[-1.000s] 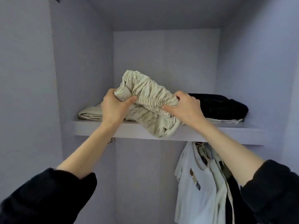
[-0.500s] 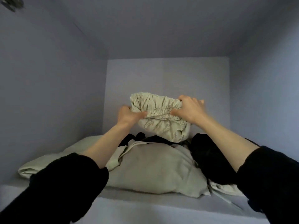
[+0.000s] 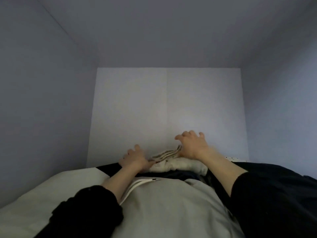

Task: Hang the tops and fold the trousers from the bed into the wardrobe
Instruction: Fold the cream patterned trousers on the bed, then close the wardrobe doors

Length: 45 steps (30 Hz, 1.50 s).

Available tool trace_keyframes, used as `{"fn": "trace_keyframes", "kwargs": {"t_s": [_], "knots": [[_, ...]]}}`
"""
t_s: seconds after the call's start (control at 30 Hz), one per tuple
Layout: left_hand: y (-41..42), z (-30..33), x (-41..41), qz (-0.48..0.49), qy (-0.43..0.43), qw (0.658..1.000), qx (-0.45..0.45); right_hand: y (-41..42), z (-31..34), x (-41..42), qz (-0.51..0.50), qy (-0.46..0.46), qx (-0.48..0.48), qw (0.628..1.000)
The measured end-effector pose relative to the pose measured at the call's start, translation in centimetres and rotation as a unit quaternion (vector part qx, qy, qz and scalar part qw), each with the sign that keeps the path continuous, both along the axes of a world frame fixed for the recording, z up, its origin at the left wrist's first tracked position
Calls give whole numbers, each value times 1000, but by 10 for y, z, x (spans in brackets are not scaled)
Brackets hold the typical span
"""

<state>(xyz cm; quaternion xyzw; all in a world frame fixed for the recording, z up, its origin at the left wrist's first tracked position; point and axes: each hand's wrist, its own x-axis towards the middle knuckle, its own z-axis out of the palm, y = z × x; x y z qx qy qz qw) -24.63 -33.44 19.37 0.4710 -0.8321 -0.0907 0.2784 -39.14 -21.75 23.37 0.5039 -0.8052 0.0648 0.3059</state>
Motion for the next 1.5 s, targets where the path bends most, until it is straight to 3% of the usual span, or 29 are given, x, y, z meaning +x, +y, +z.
{"fn": "trace_keyframes", "kwargs": {"t_s": [0.1, 0.2, 0.3, 0.4, 0.6, 0.83, 1.07, 1.23, 1.5], "knots": [[-2, 2, -6, -106, -66, 986, -107, -3, -12, -7, 48, -97, 54, 993], [-2, 0, -19, -222, -126, 964, -70, -6, -23, -2, 47, -188, 120, 974], [3, -7, -19, -231, -172, 956, -50, -7, -37, 5, 20, -207, 167, 964], [13, -2, -9, -221, -163, 958, -79, 2, -35, 11, 36, -203, 143, 968], [46, 8, 28, -198, -113, 970, -82, 34, -30, 30, 42, -197, 123, 972], [93, 6, 89, -232, 81, 967, -59, 98, -31, 73, 126, -190, 13, 974], [168, -12, 164, -268, 64, 959, -73, 170, -52, 151, 122, -205, -79, 968], [216, -47, 222, -287, 88, 950, -85, 218, -87, 226, 125, -253, -159, 946], [304, -113, 341, -289, 198, 937, -3, 296, -148, 340, 211, -409, -148, 875]]}}
